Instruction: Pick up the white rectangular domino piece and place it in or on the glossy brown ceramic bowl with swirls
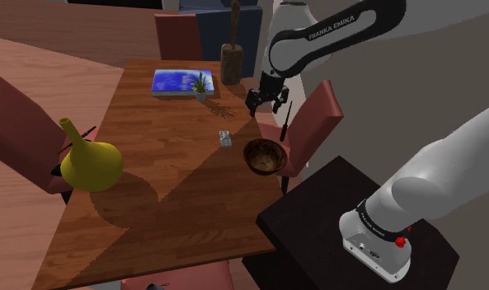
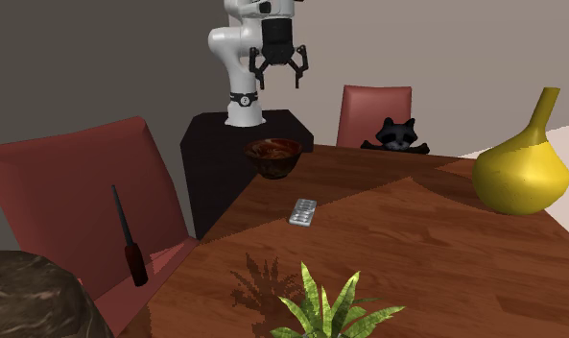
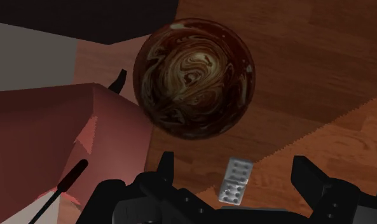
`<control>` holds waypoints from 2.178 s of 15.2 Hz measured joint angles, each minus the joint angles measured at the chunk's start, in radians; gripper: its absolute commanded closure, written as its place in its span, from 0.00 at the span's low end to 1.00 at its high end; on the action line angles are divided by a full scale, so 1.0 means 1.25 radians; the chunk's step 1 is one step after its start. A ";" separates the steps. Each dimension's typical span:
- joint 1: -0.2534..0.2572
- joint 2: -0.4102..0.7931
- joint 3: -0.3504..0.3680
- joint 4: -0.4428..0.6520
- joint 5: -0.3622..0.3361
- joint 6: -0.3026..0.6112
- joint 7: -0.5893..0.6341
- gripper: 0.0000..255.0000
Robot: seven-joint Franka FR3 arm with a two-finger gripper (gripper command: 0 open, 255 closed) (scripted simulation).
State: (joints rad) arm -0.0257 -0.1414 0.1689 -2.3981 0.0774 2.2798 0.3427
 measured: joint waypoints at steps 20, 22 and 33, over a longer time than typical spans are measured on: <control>0.058 0.642 -0.050 0.458 -0.135 0.167 0.239 0.00; 0.071 0.710 -0.058 0.527 -0.137 0.164 0.257 0.00; 0.078 0.812 -0.069 0.594 -0.142 0.199 0.265 0.00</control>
State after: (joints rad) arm 0.0718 0.8738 0.0831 -1.6553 -0.1001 2.5287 0.6739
